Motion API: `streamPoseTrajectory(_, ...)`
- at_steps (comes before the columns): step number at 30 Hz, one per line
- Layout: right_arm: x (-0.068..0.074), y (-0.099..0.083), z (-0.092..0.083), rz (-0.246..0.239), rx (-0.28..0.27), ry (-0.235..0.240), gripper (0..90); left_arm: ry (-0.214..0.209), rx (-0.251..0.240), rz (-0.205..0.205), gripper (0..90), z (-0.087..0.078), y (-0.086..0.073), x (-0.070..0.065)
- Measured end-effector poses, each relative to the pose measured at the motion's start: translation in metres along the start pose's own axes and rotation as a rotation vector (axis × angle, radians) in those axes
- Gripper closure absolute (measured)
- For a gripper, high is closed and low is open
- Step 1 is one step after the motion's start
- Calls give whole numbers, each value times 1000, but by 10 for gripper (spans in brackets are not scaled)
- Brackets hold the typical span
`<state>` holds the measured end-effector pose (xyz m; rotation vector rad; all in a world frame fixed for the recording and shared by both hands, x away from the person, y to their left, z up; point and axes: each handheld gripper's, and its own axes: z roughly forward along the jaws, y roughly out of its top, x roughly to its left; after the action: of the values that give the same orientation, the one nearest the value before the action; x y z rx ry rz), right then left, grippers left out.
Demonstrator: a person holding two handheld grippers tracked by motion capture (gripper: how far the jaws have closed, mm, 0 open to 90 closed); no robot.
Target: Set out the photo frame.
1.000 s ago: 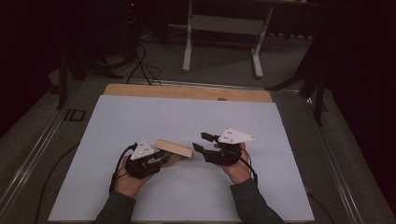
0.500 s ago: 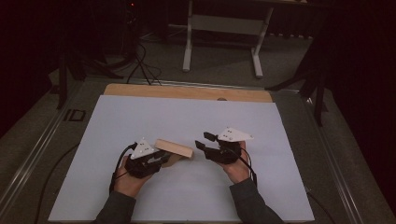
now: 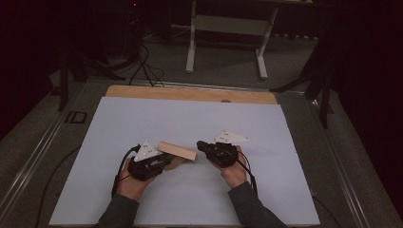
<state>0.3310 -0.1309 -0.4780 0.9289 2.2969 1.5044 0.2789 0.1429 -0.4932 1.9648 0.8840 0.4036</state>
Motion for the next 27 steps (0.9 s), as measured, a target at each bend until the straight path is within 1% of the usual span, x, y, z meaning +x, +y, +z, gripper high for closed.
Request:
streamPoseTrajectory(2,1,1,-1,11,-13,16,850,8,0,0,756,0,0,1)
streamPoseTrajectory(4,2,3,-3,10,-24,27,847,10,5,-2,762,1,0,2)
streamPoseTrajectory(7,3,4,-3,0,-22,31,848,16,10,-5,770,2,0,2)
streamPoseTrajectory(9,5,3,-2,-3,-11,36,852,19,12,-4,775,3,0,2)
streamPoseTrajectory(11,7,3,-1,-15,-6,48,865,23,13,-9,785,4,0,3)
streamPoseTrajectory(14,10,4,-2,-33,-1,46,882,25,21,-8,798,5,0,3)
streamPoseTrajectory(22,11,4,-3,-42,3,55,892,36,30,-16,820,7,2,3)
streamPoseTrajectory(27,13,4,-3,-51,6,57,892,33,31,-22,832,9,5,2)
